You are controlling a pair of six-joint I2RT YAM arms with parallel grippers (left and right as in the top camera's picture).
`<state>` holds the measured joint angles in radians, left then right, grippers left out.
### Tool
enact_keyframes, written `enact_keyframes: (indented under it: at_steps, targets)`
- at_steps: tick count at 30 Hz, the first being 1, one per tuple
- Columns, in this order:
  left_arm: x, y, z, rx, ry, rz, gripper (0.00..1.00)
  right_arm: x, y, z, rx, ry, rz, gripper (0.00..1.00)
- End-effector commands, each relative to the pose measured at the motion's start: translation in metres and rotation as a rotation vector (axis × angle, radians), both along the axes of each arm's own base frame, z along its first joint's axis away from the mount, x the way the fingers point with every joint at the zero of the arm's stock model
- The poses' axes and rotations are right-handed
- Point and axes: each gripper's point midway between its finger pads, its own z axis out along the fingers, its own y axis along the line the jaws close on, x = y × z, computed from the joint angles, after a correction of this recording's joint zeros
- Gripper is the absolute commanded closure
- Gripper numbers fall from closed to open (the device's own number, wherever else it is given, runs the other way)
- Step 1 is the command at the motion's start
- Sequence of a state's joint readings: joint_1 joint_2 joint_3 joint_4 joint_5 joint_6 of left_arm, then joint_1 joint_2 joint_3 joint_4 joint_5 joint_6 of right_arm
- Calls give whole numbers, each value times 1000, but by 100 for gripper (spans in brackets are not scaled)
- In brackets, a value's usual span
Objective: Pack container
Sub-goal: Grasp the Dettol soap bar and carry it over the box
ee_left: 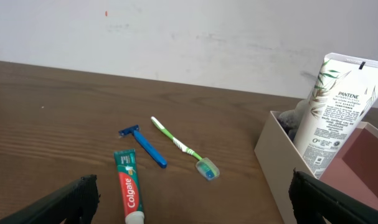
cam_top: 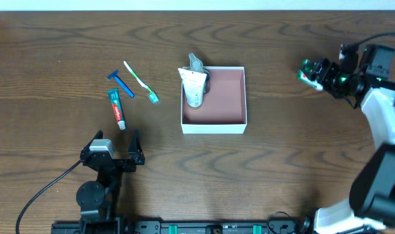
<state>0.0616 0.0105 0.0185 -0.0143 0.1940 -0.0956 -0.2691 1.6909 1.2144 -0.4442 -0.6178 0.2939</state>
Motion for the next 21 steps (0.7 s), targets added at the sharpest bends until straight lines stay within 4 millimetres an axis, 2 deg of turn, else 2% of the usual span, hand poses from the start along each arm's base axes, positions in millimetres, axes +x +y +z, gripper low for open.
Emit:
enact_keyframes:
  at_steps: [1,4,7,15,21]
  targets:
    - [-1,-1,-15,13,47,-5,2,-7,53,52,84,-140,192,25]
    - [-1,-1,-15,13,47,-5,2,-16,90,70,81,-181,280,24]
    - [-1,-1,-15,13,47,-5,2,-24,126,75,73,-182,347,24]
    - [-1,-1,-15,13,47,-5,2,-46,202,58,3,-106,428,22]
    - [-1,-1,-15,13,47,-5,2,-64,238,42,-74,-40,402,21]
